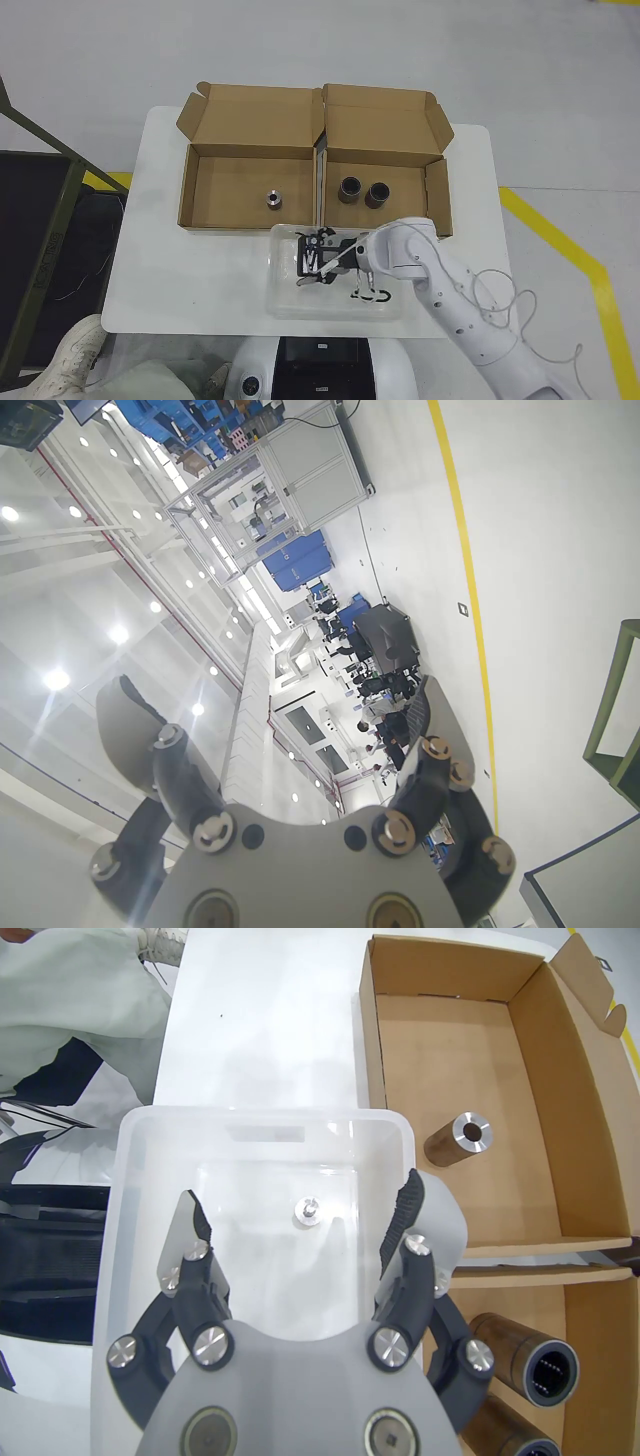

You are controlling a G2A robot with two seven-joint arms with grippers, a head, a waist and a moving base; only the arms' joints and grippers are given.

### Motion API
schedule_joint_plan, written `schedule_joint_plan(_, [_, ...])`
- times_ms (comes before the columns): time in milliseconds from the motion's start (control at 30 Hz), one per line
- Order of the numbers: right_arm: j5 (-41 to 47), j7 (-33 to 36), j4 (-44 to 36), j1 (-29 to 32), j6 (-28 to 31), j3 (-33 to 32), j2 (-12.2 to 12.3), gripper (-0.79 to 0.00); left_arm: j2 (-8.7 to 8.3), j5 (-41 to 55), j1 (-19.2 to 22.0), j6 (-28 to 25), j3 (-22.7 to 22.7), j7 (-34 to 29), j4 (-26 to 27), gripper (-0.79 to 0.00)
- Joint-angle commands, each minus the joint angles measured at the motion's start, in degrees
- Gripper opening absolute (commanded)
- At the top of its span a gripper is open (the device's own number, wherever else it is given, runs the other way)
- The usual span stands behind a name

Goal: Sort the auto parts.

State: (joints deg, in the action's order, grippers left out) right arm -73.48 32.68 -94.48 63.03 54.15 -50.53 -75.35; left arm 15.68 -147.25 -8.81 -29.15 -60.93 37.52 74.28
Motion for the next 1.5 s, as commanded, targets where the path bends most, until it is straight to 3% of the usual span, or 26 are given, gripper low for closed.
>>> schedule_joint_plan(0, [0.26, 0.3, -0.07, 0.18, 0.38, 0.23, 0.14, -0.095, 0.0, 0.0, 0.0, 0.0, 0.0, 0.0, 0.0, 0.0])
schedule_joint_plan(733, [-2.13, -1.35, 10.54, -5.18, -6.33, 6.77, -1.09, -0.234, 0.0, 0.0, 0.0, 0.0, 0.0, 0.0, 0.0, 0.0])
schedule_joint_plan(1100, [-1.21, -3.09, 16.22, -8.5, -6.63, 10.33, -2.4, -0.277, 0.0, 0.0, 0.0, 0.0, 0.0, 0.0, 0.0, 0.0])
schedule_joint_plan(1233, [-1.04, -3.52, 17.88, -9.39, -7.19, 11.53, -2.91, -0.32, 0.0, 0.0, 0.0, 0.0, 0.0, 0.0, 0.0, 0.0])
schedule_joint_plan(1467, [-2.12, -3.21, 18.49, -10.29, -8.9, 13.24, -3.55, -0.511, 0.0, 0.0, 0.0, 0.0, 0.0, 0.0, 0.0, 0.0])
